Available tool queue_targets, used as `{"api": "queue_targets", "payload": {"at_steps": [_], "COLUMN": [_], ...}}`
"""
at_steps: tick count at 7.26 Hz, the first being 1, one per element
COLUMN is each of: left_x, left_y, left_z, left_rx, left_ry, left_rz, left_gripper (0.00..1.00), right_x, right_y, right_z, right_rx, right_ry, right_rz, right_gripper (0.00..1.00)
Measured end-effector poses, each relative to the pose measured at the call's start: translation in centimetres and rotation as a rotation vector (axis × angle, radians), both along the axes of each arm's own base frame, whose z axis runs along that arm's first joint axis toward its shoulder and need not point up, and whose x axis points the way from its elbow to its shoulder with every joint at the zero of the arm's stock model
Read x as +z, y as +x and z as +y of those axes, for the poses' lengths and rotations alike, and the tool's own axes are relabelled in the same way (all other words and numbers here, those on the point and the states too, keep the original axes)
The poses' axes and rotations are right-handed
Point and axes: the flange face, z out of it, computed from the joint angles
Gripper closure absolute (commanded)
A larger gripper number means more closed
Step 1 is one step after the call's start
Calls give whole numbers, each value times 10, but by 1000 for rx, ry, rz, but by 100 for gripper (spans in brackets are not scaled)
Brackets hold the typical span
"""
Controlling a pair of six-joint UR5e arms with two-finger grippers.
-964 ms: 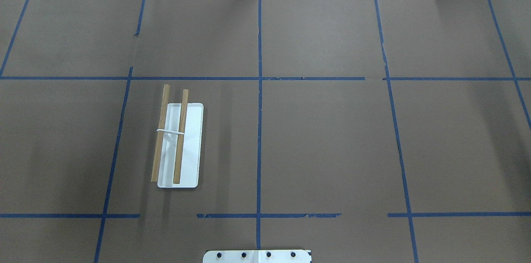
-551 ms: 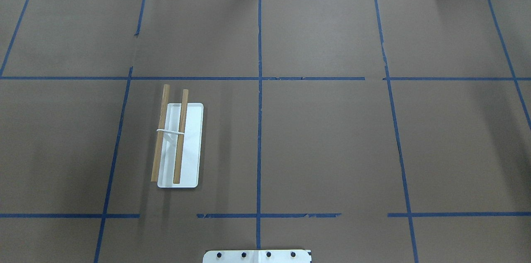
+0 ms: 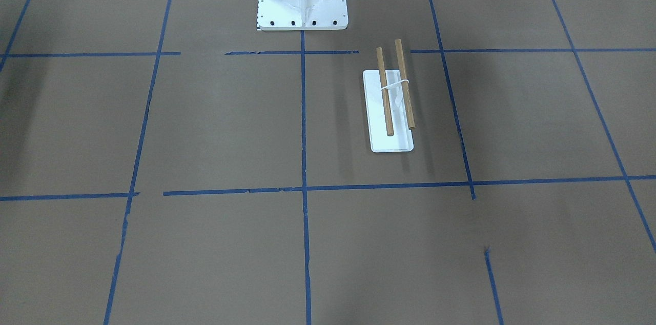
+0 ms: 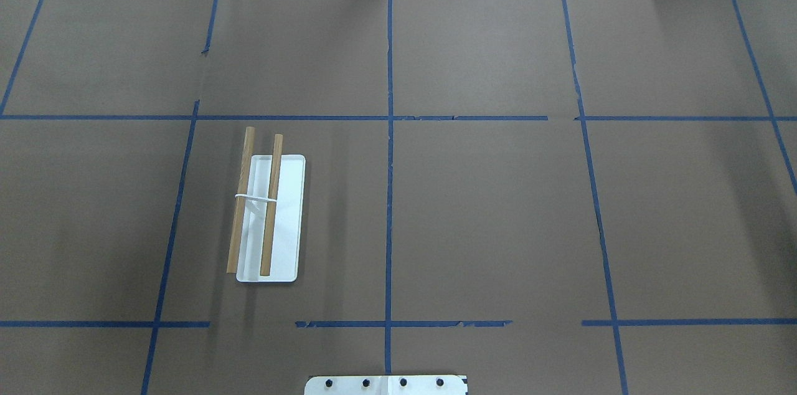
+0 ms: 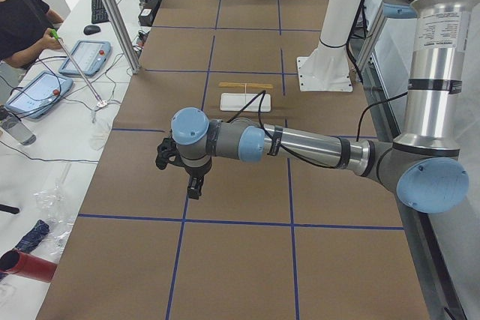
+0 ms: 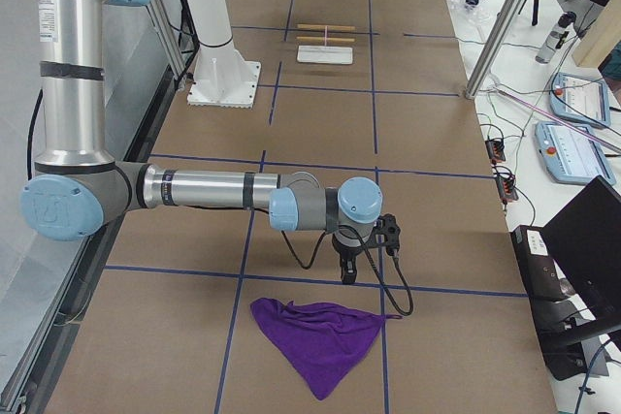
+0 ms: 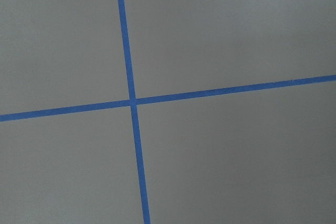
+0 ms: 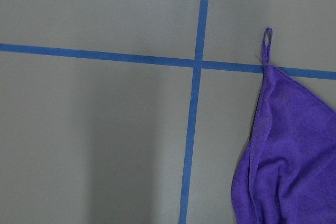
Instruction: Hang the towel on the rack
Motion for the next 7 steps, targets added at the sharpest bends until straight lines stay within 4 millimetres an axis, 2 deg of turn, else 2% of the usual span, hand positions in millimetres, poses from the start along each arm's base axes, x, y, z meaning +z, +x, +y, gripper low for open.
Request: {"api": "queue_targets", "payload": {"at_steps": [4, 7], "left_x": [-7, -5], "left_y": [5, 6], "left_z": [1, -1], "left_rx": [16, 14], "left_ry": [7, -1], "left_rz": [84, 88], "left_gripper": [0, 0], "right_x": [17, 30], "right_y": [0, 1], "right_z": [5, 19], "right_rx": [-2, -1], "right_ry": [76, 79], "right_rz": [-2, 3], "right_gripper": [0, 0]}}
